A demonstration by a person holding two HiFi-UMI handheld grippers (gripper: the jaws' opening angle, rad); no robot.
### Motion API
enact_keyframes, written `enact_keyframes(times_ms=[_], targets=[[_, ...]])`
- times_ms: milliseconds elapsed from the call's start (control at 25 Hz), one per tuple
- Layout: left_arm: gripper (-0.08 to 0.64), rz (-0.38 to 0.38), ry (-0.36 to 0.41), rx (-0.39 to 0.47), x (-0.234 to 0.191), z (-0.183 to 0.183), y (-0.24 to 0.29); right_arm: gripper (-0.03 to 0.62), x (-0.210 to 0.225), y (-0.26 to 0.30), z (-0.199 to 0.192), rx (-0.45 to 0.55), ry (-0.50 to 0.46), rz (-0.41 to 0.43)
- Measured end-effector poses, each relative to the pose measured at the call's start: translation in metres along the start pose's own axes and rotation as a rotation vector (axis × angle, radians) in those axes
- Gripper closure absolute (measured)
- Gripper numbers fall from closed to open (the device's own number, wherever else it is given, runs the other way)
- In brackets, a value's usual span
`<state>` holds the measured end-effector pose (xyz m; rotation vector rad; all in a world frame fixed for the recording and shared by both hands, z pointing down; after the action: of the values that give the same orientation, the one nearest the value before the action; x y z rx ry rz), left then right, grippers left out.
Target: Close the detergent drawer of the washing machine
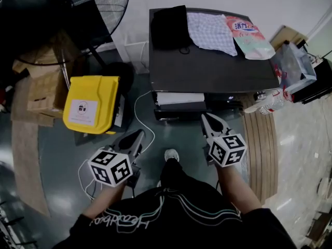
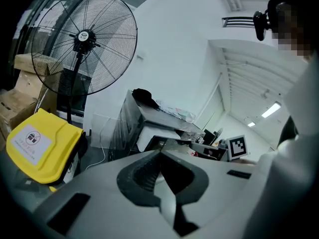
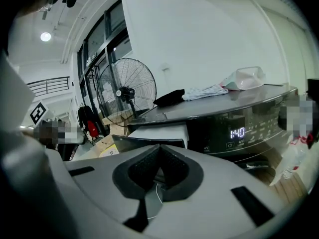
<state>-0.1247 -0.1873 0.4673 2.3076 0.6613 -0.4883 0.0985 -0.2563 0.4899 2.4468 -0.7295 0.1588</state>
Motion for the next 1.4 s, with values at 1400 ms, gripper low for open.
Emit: enact_keyframes(times_ms=[1400], targets=[[0.537,0.022,-0.021,0.037,-0.027,0.035,0.009,0.568,0.013,0.041,0.03,0.0,0.01,-0.02]])
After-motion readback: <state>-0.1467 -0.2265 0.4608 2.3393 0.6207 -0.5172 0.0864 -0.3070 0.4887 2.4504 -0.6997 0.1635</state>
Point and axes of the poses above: the fingertips, and each gripper's own axes: y forward along the fingers, x to its right, z out of its top, the point moved 2 cm from there along -y, backward along the fingers, and after that the axes turned 5 degrees about -x, right-handed, at the moved point
